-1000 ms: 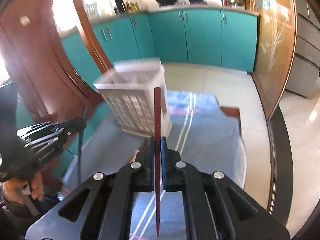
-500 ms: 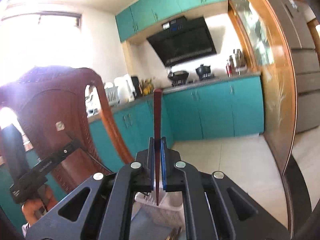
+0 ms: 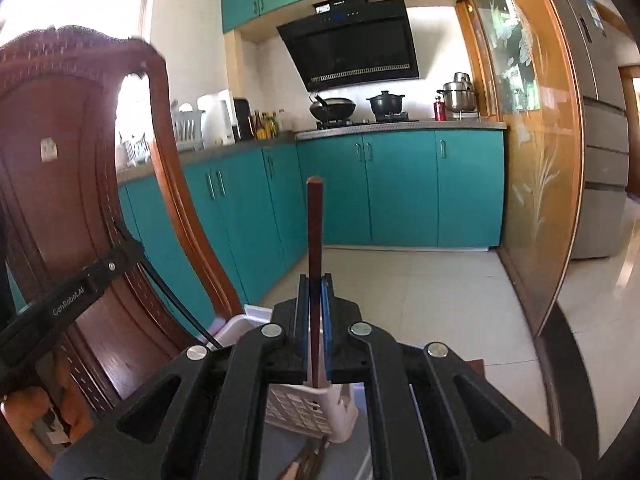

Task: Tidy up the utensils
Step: 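Lift both held chopsticks upright and carry them over the white basket, then open both tools to drop the chopsticks into the white basket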

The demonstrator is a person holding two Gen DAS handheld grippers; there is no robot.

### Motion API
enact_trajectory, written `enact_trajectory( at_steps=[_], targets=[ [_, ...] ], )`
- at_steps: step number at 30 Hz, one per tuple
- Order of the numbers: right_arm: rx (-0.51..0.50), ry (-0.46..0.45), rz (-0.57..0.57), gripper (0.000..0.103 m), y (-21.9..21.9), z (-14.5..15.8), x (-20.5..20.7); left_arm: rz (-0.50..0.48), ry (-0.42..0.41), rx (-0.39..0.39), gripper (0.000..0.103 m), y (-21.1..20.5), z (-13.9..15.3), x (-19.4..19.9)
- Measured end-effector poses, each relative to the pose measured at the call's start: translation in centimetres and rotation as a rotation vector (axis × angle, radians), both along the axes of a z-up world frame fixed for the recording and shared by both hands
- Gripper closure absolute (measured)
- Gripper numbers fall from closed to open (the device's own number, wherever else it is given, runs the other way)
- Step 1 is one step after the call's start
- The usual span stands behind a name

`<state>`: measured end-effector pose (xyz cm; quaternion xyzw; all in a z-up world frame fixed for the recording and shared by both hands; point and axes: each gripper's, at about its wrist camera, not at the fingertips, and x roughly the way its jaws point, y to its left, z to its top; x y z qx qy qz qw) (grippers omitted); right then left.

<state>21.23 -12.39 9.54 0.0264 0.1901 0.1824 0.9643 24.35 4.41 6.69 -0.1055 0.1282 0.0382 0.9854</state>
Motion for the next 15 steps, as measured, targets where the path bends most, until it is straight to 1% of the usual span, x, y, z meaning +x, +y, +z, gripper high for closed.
enact_trajectory(
  at_steps=[2, 8, 11, 15],
  targets=[
    [-0.014, 0.005, 0.0, 0.097, 0.4, -0.5, -0.5, -0.005, 0.018, 0.009, 0.096, -0.1, -0.7, 0.2],
    [-0.006, 0.026, -0.008, 0.097, 0.2, -1.5, -0.3, 0.0, 0.05, 0.057, 0.096, -1.2, -2.0, 0.3],
    [0.003, 0.049, -0.013, 0.097, -0.1, -2.2, -0.1, 0.004, 0.05, 0.054, 0.096, -0.8, -2.3, -0.1],
    [0.031, 0.067, -0.009, 0.096, -0.6, -3.3, -0.6, 0.001, 0.064, 0.026, 0.096, -0.3, -2.8, -0.1]
  ],
)
